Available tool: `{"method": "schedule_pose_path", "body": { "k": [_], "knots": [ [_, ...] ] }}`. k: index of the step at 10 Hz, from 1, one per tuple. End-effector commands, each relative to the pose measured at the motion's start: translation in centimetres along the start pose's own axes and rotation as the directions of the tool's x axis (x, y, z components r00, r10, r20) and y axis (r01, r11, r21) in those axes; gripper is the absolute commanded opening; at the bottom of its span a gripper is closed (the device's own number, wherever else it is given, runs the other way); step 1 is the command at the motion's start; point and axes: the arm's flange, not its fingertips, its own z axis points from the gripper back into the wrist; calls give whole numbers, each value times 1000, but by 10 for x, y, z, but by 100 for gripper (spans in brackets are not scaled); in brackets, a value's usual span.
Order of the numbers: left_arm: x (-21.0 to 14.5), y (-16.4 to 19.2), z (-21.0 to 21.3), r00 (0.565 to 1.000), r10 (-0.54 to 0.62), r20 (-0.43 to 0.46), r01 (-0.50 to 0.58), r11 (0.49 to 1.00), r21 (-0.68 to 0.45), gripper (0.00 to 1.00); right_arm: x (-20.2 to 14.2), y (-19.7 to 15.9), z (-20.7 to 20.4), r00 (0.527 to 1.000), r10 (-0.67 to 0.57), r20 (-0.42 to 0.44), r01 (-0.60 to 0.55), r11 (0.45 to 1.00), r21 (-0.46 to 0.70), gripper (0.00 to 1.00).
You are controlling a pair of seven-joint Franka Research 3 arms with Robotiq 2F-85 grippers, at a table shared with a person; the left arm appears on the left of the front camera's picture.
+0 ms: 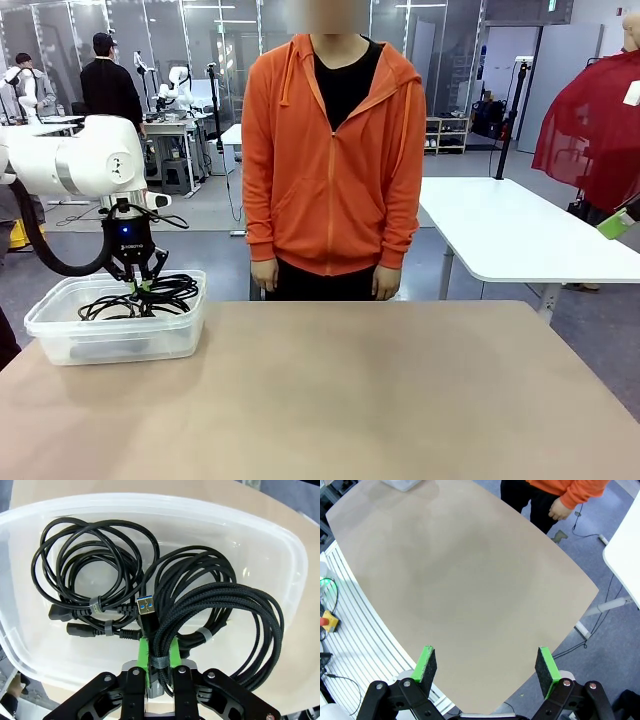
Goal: Organize and store the cables.
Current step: Place the USB Extension Cable into the Organizing box.
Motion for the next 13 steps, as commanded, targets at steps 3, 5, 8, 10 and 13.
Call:
{"method": "schedule_pose_path", "body": {
  "k": [3, 5, 8, 10, 13],
  "knots": [
    [11, -1, 4, 999, 46, -18, -45, 997, 64, 37, -1, 1, 1, 1000, 5, -8, -5, 1000, -1, 100],
    [9, -2, 9, 999, 41, -11, -40, 997, 64, 53, -1, 1, 1, 1000, 5, -8, -5, 1000, -1, 100],
    [-2, 0, 20, 1000, 20, 5, -20, 999, 37, 79, -1, 1, 1, 1000, 5, -8, -5, 1000, -1, 100],
    [-4, 2, 22, 1000, 23, 2, -23, 999, 22, 93, -1, 1, 1, 1000, 5, -8, -5, 1000, -1, 100],
    [1, -2, 20, 1000, 18, 21, -19, 999, 27, 86, -1, 1, 1, 1000, 5, -8, -5, 1000, -1, 100]
  ]
}}
